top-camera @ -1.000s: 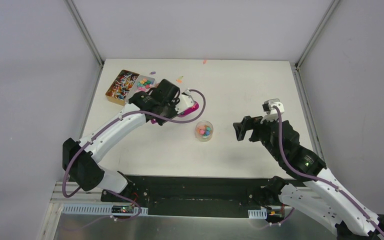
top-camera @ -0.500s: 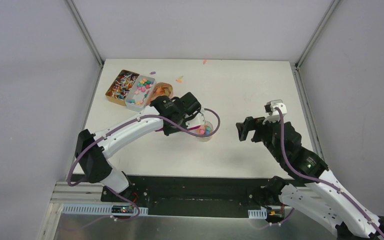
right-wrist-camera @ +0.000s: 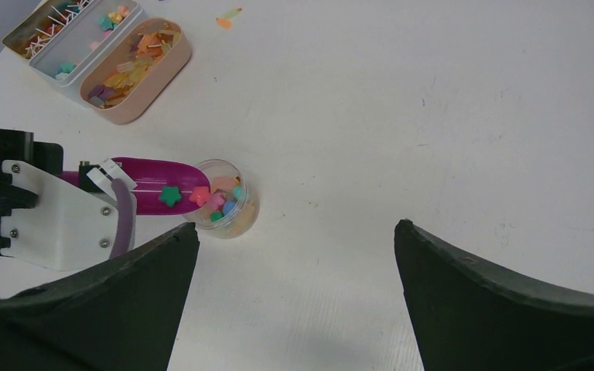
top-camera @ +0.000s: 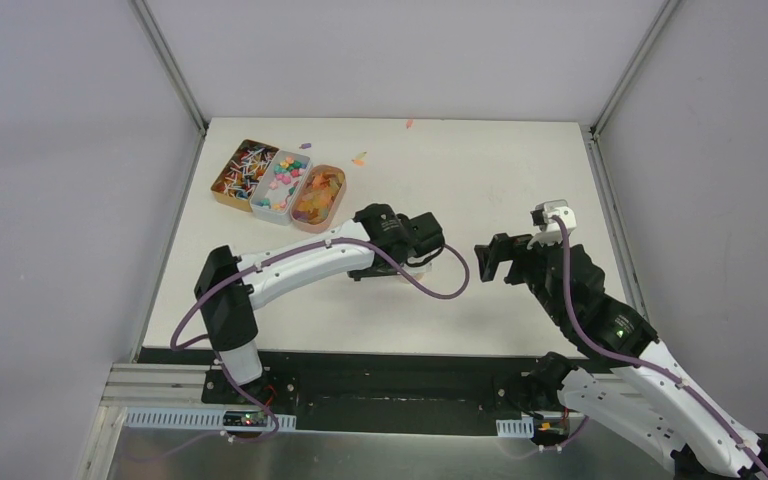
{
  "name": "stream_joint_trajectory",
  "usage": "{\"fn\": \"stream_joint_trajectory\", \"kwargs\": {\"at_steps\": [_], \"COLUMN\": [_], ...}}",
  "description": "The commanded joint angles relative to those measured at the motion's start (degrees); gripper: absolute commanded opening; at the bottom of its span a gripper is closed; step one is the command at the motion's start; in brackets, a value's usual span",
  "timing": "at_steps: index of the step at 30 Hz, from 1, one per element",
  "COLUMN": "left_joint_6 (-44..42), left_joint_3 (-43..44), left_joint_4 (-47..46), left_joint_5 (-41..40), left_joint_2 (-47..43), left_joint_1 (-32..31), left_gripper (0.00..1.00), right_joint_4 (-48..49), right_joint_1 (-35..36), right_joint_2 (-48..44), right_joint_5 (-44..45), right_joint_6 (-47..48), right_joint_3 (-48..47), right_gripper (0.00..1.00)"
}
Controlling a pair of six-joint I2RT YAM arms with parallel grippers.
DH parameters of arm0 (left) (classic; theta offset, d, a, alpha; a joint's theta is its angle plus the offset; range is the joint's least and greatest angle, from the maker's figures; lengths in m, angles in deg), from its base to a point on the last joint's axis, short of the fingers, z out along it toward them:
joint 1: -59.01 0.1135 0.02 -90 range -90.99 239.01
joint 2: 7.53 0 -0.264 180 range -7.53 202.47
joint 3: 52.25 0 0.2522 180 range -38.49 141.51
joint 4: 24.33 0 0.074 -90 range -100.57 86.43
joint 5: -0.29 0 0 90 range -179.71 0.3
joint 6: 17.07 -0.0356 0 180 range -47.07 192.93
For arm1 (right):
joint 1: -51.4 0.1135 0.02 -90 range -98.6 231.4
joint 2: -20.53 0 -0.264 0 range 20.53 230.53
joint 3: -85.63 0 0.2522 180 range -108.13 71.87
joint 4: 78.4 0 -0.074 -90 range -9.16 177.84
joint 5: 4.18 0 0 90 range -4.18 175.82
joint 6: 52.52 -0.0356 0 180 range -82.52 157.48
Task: Pack the candies
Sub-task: Place the fake candies in the packing bottle, then adjust the spatula.
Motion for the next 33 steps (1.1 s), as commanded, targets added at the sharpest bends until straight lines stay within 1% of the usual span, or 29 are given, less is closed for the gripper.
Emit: {"fn": "stream_joint_trajectory", "kwargs": {"at_steps": [1, 13, 20, 27, 33], "left_joint_6": [1.4, 1.6, 3.8, 4.6, 4.9], "left_joint_3": [2.4, 3.9, 4.4, 0.8, -1.9], "left_joint_4": [2.7, 2.0, -0.1, -6.4, -14.0], "left_joint_5": [-6.2, -8.5, -6.4, -0.1, 11.1], "left_joint_2": [0.9, 1.5, -1.5, -8.0, -14.8], "left_joint_1": [-0.4, -0.6, 1.6, 6.4, 13.5], "left_gripper": [0.0, 0.0, 0.0, 0.0, 0.0], "right_joint_4": [0.6, 1.0, 1.5, 4.0, 8.7], "right_joint_1": [0.2, 0.2, 0.2, 0.2, 0.2], "right_joint_2": [-0.5, 0.4, 1.0, 2.1, 4.1], "right_joint_5": [1.3, 1.2, -0.2, -3.1, -5.1], "right_joint_6": [1.1, 1.2, -0.9, -5.7, -11.7], "right_joint_3": [-0.4, -0.5, 0.0, 0.8, 1.3], "right_gripper": [1.0, 1.0, 1.0, 1.0, 1.0]}}
